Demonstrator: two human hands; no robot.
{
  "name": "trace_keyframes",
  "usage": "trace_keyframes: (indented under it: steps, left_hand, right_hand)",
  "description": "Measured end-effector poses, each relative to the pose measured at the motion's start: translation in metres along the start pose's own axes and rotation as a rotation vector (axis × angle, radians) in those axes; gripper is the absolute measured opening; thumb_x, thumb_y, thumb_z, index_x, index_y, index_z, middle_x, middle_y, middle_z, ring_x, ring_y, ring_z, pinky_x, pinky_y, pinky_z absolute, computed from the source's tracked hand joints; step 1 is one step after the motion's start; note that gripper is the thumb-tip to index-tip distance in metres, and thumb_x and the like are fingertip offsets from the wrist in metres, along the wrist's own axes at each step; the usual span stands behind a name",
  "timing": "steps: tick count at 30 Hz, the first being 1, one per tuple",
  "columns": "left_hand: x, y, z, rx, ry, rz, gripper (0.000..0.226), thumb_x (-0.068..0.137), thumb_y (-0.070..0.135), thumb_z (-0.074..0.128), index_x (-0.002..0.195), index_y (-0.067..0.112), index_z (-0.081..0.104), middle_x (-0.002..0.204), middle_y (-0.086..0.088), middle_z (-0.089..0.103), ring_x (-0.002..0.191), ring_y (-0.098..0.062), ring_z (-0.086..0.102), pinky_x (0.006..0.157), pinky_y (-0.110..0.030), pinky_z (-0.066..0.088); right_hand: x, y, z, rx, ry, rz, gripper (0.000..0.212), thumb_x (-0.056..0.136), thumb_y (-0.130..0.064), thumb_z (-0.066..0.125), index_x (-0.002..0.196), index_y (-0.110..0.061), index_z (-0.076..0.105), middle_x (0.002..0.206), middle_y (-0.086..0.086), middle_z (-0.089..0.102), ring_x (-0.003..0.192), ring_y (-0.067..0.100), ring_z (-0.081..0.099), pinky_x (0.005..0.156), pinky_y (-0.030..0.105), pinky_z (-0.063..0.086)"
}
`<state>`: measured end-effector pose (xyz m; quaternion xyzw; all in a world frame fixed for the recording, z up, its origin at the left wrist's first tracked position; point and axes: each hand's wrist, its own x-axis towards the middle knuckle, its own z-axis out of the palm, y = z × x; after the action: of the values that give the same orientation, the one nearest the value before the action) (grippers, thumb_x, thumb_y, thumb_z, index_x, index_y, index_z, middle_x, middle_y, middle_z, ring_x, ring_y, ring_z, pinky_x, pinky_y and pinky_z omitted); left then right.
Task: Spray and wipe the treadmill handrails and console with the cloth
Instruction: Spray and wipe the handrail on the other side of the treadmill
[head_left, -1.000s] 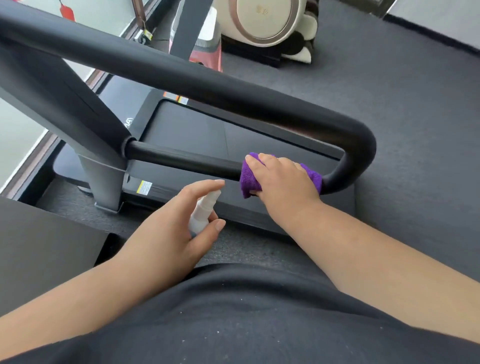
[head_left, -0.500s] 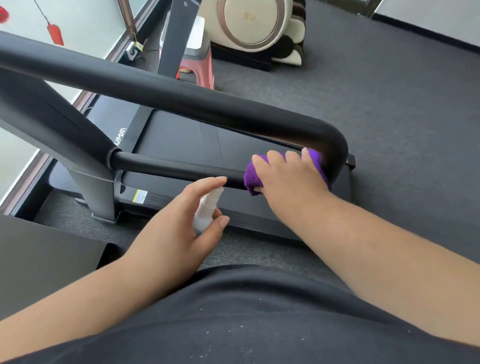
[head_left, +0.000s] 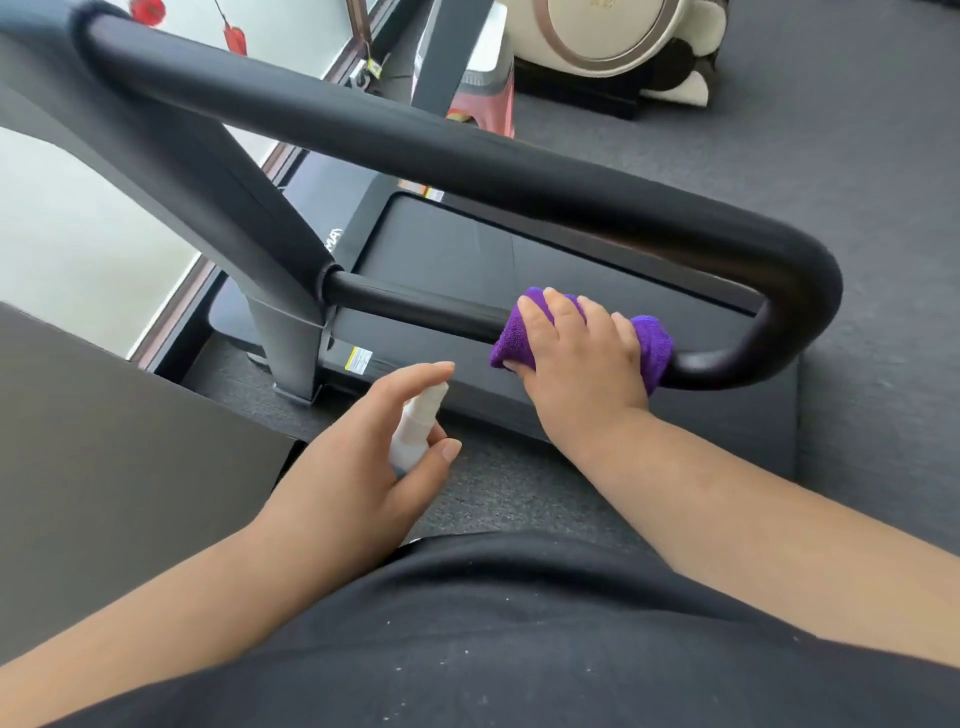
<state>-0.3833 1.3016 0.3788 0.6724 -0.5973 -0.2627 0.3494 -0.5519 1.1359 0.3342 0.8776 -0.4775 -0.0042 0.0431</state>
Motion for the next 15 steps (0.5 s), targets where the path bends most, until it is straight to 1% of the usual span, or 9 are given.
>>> trace_keyframes:
  steps: [2,5,10,13,15]
  left_hand:
    - [-0.005,-0.005,-0.007,0.012,0.011,-0.014,0.054,0.085,0.048,0.056,0.129,0.066,0.03,0.097,0.02,0.062,0.081,-0.005,0.062,0.071,-0.01,0.043]
    - [-0.013,-0.012,-0.017,0.025,0.028,-0.02,0.055,0.086,0.047,0.056,0.13,0.066,0.03,0.097,0.02,0.061,0.082,-0.005,0.062,0.071,-0.009,0.043]
    - [-0.032,-0.026,-0.034,0.062,0.062,-0.064,0.062,0.085,0.039,0.064,0.13,0.067,0.03,0.097,0.023,0.062,0.081,-0.003,0.063,0.071,-0.009,0.044]
    - [-0.044,-0.034,-0.04,0.066,0.062,-0.094,0.058,0.083,0.048,0.058,0.128,0.07,0.029,0.097,0.023,0.062,0.082,-0.003,0.063,0.071,-0.009,0.044]
    - [-0.048,-0.038,-0.043,0.077,0.065,-0.107,0.057,0.083,0.049,0.058,0.128,0.071,0.029,0.097,0.024,0.062,0.082,-0.003,0.063,0.071,-0.008,0.043]
  right_hand:
    - [0.01,-0.019,0.004,0.009,0.005,-0.034,0.065,0.095,-0.058,0.045,0.15,-0.026,0.034,0.154,0.004,0.038,0.134,0.031,0.039,0.108,0.052,0.033]
    - [0.029,-0.048,0.008,0.037,0.017,-0.062,0.064,0.095,-0.059,0.045,0.149,-0.027,0.034,0.153,0.003,0.039,0.132,0.03,0.041,0.106,0.05,0.035]
    - [0.058,-0.098,0.015,0.075,0.008,-0.139,0.063,0.096,-0.052,0.05,0.151,-0.028,0.031,0.154,0.003,0.035,0.132,0.03,0.039,0.107,0.05,0.032]
    - [0.073,-0.127,0.019,0.083,0.008,-0.196,0.065,0.096,-0.045,0.053,0.153,-0.027,0.027,0.156,0.003,0.031,0.135,0.03,0.035,0.109,0.05,0.029]
    - [0.082,-0.144,0.02,0.081,0.001,-0.248,0.064,0.097,-0.041,0.052,0.153,-0.026,0.025,0.157,0.003,0.029,0.137,0.031,0.031,0.111,0.05,0.026]
